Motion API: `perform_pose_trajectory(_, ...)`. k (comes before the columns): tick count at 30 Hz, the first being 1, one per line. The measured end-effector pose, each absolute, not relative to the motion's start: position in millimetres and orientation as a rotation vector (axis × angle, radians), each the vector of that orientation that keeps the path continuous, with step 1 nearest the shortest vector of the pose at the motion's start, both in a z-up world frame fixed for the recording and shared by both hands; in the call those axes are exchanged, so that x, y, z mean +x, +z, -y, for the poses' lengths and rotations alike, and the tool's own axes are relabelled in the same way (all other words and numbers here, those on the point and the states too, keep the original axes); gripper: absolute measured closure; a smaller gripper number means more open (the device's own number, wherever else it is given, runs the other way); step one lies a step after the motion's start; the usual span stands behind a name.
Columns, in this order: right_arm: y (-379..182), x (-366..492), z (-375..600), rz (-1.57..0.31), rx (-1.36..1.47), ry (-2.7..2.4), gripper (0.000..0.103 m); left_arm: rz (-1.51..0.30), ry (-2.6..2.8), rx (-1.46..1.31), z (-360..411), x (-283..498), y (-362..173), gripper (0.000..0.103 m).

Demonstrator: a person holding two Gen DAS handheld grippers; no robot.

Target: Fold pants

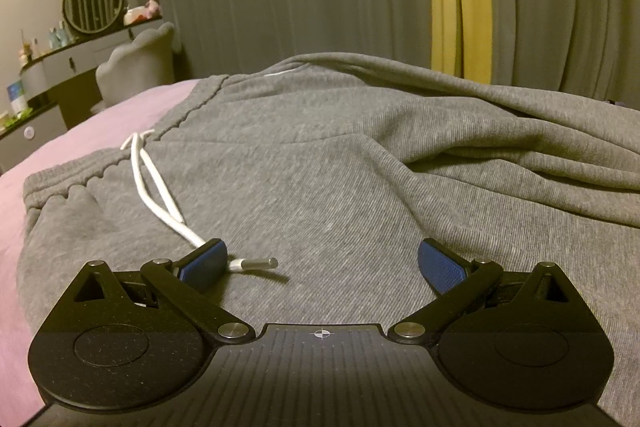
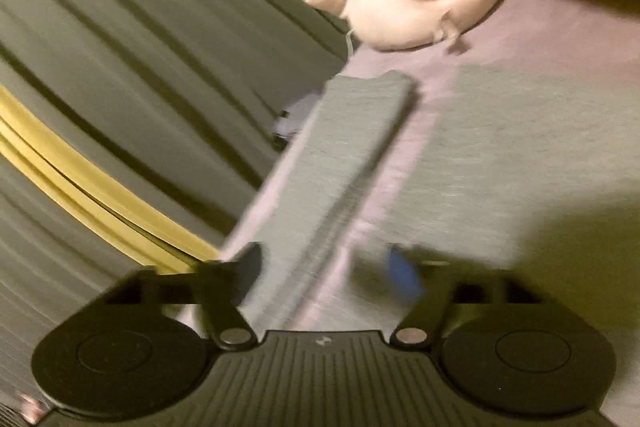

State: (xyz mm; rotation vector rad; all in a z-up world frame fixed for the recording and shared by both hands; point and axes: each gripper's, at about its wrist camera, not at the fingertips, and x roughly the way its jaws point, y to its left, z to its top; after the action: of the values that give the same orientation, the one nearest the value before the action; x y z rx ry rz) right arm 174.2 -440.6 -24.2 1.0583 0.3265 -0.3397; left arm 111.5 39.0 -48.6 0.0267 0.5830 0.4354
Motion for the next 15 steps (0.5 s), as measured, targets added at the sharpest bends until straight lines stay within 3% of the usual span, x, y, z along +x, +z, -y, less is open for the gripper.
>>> perform_pose_trajectory(3,-38,191,436,-0.248,1.209,-0.249,0.038,-0.578,0.436,0.025,-39,111,-49,0.000)
perform_pose_trajectory(11,-82,231,440,-0.340,1.291,-0.182,0.088,-0.571,0.437,0.023,-39,110,-51,0.000)
perform_pose_trajectory(13,-86,231,444,-0.368,1.312,-0.195,0.096,-0.571,0.438,0.023,-39,110,-51,0.000)
perform_pose_trajectory(15,-82,227,444,-0.380,1.336,-0.205,0.096,-0.570,0.438,0.024,-38,111,-50,0.000)
